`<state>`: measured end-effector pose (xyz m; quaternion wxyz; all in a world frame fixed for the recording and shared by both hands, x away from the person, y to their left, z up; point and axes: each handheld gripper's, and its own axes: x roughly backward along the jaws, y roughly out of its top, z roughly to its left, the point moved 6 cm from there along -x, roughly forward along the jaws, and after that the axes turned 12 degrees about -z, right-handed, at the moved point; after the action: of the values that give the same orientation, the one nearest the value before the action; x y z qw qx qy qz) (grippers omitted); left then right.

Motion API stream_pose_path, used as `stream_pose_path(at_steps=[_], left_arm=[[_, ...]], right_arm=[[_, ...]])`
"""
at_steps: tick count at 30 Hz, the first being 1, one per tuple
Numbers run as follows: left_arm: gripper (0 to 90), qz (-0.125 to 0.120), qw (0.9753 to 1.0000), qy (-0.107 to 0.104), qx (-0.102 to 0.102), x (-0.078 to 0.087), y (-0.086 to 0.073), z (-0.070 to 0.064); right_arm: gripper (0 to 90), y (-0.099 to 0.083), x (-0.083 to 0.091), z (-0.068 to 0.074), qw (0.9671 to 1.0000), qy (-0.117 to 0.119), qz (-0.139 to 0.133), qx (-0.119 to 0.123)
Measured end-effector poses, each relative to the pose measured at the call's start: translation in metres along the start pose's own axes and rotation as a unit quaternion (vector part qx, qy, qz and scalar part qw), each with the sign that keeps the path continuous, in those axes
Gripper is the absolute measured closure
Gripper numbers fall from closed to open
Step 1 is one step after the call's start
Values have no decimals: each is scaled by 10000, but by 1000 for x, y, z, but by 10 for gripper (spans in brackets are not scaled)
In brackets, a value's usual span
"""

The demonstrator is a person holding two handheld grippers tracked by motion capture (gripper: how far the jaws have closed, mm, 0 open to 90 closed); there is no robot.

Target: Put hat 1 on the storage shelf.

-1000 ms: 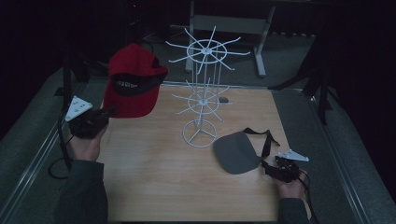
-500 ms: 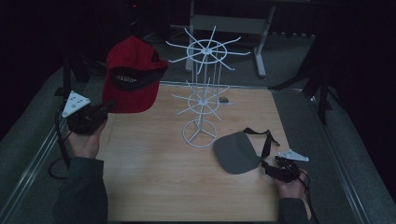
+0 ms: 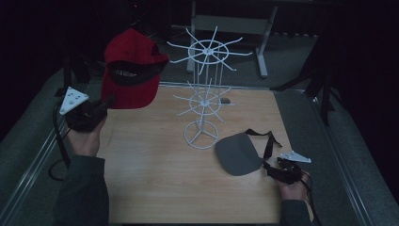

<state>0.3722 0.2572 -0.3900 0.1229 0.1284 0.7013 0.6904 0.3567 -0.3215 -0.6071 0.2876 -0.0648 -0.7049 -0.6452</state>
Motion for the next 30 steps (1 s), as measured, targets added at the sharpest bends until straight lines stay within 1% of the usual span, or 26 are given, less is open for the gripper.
stream_pose_path(at_steps=[16,24,30], left_arm=[[859,-187,9998,-23,4,1,17,-4],[859,-238,9997,-47,-42,2,25,-6],[859,-326,9994,-77,-42,3,31,-10]], right_arm=[[347,0,0,0,10000,3,5,-3],[347,0,0,0,10000,-1,-3,-7],[347,0,0,0,10000,1,2,-5]])
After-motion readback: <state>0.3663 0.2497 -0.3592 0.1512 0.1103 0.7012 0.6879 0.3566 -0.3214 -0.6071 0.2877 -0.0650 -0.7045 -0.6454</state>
